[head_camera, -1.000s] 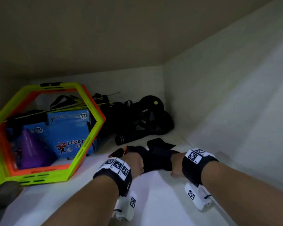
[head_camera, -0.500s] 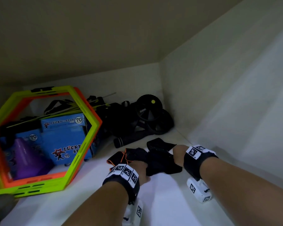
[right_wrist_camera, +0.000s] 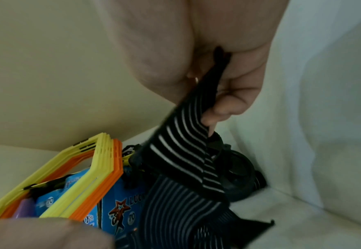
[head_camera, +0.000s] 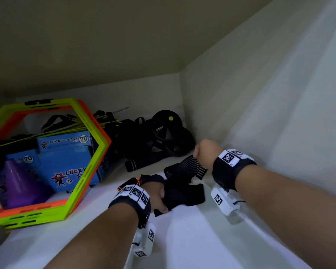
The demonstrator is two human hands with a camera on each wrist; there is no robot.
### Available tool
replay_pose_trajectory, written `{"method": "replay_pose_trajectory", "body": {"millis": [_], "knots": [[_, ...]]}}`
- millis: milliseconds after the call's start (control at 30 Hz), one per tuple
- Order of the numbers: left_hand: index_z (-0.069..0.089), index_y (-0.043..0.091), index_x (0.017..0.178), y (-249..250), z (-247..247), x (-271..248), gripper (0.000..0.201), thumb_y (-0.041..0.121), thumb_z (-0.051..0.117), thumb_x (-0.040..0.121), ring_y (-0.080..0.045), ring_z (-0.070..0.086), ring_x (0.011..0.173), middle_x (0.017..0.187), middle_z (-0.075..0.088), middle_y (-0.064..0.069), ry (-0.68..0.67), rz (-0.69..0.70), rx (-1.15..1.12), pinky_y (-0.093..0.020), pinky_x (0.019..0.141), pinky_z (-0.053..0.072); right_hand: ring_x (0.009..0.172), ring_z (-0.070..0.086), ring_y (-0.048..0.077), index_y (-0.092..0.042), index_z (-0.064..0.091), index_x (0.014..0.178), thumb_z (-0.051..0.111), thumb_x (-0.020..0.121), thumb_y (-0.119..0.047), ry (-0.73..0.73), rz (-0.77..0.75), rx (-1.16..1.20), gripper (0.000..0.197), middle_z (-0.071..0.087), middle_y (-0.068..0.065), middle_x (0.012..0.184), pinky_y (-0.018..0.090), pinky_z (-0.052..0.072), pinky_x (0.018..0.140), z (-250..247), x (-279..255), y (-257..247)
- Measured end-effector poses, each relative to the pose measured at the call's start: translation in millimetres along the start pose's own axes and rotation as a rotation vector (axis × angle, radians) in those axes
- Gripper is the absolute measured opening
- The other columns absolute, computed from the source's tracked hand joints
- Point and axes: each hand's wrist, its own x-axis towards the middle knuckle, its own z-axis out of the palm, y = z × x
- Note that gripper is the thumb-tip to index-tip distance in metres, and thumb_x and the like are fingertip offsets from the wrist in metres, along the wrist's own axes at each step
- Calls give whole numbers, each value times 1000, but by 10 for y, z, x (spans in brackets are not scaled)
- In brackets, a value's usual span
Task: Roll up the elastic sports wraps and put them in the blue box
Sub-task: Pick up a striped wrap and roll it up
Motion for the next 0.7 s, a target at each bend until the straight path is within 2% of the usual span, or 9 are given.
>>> {"method": "replay_pose_trajectory", "body": {"millis": [67,167,233,267,367,433,500,600,700], "knots": [[63,19,102,33,-14,-30,37,30,81,71,-17,61,83,94,64,1,91,19,-25,-23,60,43,103,68,30,-5,74,103,53,91,-5,28,-16,-23,25,73,13,110,31,53,88,-136,-18,-17],[64,23,94,57,-20,-81,22,24,75,75,-17,63,83,84,61,9,257,21,-60,-17,56,38,99,67,33,1,68,97,54,94,-6,21,-8,-84,16,70,15,98,30,46,74,-348,-115,-21],[63,25,93,85,-50,-131,25,23,79,74,-13,60,73,80,56,12,249,-23,-94,-16,51,38,92,65,33,-2,61,80,60,91,-10,-8,-17,-71,13,63,13,85,29,43,69,-475,-148,10],[63,25,96,99,-65,-154,29,20,81,73,-11,58,66,79,55,11,208,-60,-131,-16,47,39,92,66,33,-3,61,81,64,88,-12,-32,-15,-69,12,64,13,86,29,46,69,-536,-170,21],[66,20,103,149,-177,-217,34,12,83,74,-12,58,57,77,61,4,132,-117,-245,-19,42,45,103,67,33,-1,69,110,66,83,-7,-37,-8,-52,28,70,15,111,35,56,87,-682,-243,55],[68,18,98,198,-339,-245,23,9,79,79,-16,58,59,75,62,1,177,-117,-269,-23,47,49,107,65,33,-2,69,113,58,85,-2,40,-28,-22,31,69,15,115,36,55,92,-793,-302,59],[70,13,101,270,-555,-282,12,7,70,90,-18,59,72,80,63,0,213,-115,-281,-23,55,49,106,64,33,-2,69,111,52,85,0,117,-60,-23,31,69,16,113,37,54,92,-896,-337,40],[66,14,96,340,-863,-351,6,9,66,92,-19,61,90,89,63,-2,316,-55,-284,-19,57,43,101,64,31,-8,67,105,52,84,-2,150,-83,-30,27,69,13,109,30,52,81,-1010,-374,8],[66,16,95,376,-1111,-491,7,12,61,93,-24,67,98,100,68,-5,423,-20,-220,-26,73,51,97,63,31,-8,62,108,50,89,-4,152,-107,-82,23,67,13,108,30,47,73,-1100,-433,-28]]}}
